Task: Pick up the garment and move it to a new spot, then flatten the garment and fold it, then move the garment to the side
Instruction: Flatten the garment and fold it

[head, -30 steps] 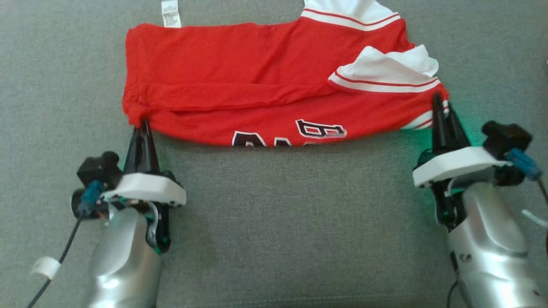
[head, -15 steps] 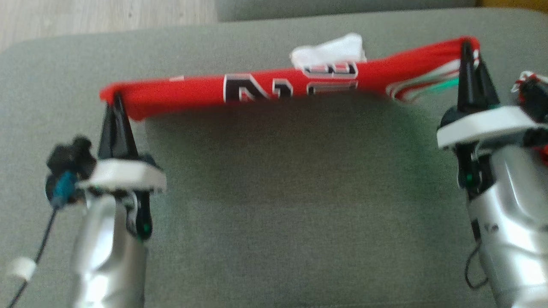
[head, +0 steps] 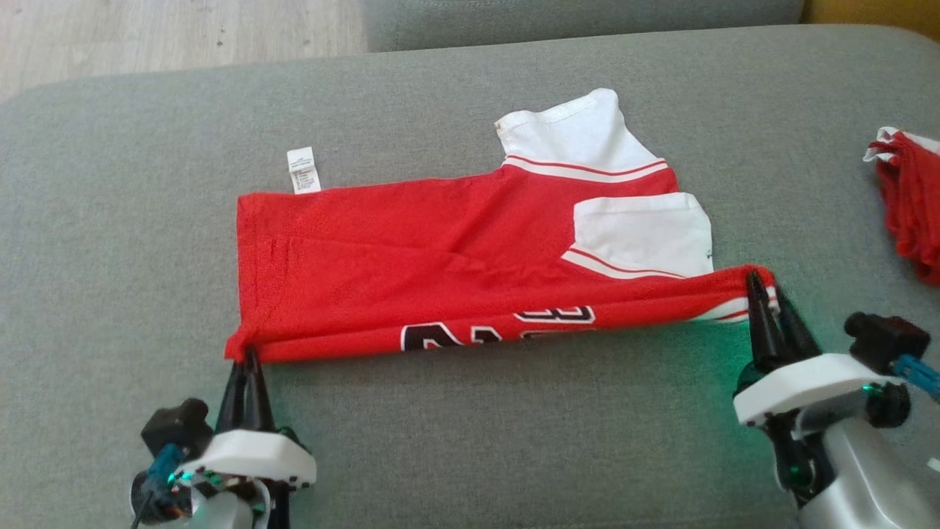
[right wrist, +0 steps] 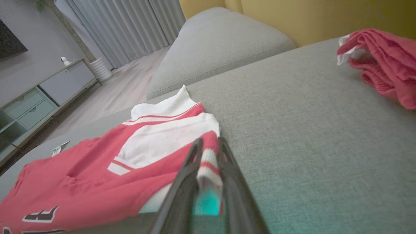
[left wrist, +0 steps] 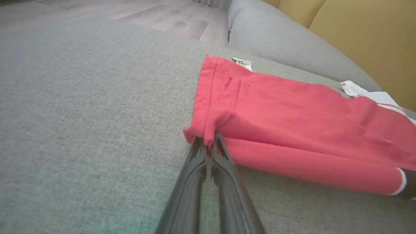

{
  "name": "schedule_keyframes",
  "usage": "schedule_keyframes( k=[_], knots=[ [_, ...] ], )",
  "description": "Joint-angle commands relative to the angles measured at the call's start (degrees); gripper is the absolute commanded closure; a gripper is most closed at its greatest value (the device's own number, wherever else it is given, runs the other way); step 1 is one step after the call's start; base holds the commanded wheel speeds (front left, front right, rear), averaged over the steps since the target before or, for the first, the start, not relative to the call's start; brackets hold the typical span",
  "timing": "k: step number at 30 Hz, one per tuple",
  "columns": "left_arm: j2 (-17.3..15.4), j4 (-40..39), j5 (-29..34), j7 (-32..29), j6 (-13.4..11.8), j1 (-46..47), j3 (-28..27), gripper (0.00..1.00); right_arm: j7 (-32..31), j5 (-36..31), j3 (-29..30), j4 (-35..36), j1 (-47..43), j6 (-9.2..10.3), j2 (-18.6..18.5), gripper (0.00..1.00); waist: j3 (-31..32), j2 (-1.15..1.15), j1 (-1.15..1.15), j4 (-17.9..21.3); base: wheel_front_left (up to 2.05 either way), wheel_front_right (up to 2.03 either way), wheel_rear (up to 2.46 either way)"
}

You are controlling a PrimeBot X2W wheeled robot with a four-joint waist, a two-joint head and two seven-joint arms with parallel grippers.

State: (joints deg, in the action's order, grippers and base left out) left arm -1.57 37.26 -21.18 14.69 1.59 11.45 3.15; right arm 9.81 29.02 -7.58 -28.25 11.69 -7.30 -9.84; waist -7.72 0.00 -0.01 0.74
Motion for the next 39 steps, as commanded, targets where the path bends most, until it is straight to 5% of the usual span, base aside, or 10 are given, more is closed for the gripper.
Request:
schedule_keyframes(
  k=[1,5,9,14,22,29,30,31,32,39],
  knots=[
    [-1.3,-2.1,0.2,0.3,-0.8,1.2,-1.3,0.0,0.3,-0.1,-0.2,2.4,1.0,-0.19,-1.0,0.0,-0.1,0.0,0.01,0.0,0.0,0.0,0.0],
    [-1.4,-3.4,2.7,0.3,-2.4,3.5,-1.1,0.0,0.3,-2.8,1.1,3.5,2.0,-0.19,-2.1,0.0,-1.1,0.0,0.01,-0.3,0.0,0.0,0.0],
    [-4.8,0.0,5.9,-0.5,0.1,11.5,1.2,0.0,-0.8,-5.9,1.4,4.6,5.5,-0.19,-3.0,0.0,-3.2,0.0,0.01,-0.4,0.0,0.0,0.0],
    [-10.2,5.1,7.2,-8.9,3.7,24.2,3.8,0.0,-2.4,-7.6,-0.1,5.5,11.0,-0.19,-2.8,0.0,-6.9,0.0,0.01,0.2,0.0,0.0,0.0],
    [-15.4,12.2,3.6,-20.5,5.8,35.0,7.5,0.0,-2.7,-7.7,-4.5,4.6,17.7,-0.19,-2.5,0.0,-11.8,0.0,0.01,1.9,0.0,0.0,0.0],
    [-17.0,12.9,-3.6,-21.6,5.9,35.5,13.8,0.0,-2.1,-6.7,-6.2,2.9,20.7,-0.19,-3.6,0.0,-13.6,0.0,0.01,1.9,0.0,0.0,0.0],
    [-17.1,12.8,-4.5,-21.2,5.9,35.5,14.5,0.11,-2.4,-6.6,-6.4,2.5,21.1,-0.19,-3.8,0.0,-13.7,0.0,0.01,1.8,0.0,0.0,0.0],
    [-17.2,12.6,-5.1,-20.7,5.9,35.6,15.3,0.72,-2.9,-6.6,-6.5,2.1,21.7,-0.19,-4.2,0.0,-14.0,0.0,0.01,1.6,0.0,0.0,0.0],
    [-17.4,12.3,-5.5,-19.9,5.9,35.8,16.0,1.0,-3.7,-6.7,-6.6,1.5,22.4,-0.19,-4.6,0.0,-14.2,0.0,0.01,1.3,0.0,0.0,0.0],
    [-17.5,10.4,-6.8,-15.4,5.9,38.3,20.3,1.0,-11.3,-8.3,-7.0,-3.4,29.8,-0.19,-6.5,0.0,-15.9,0.0,0.01,-2.0,0.0,0.0,0.0]
  ],
)
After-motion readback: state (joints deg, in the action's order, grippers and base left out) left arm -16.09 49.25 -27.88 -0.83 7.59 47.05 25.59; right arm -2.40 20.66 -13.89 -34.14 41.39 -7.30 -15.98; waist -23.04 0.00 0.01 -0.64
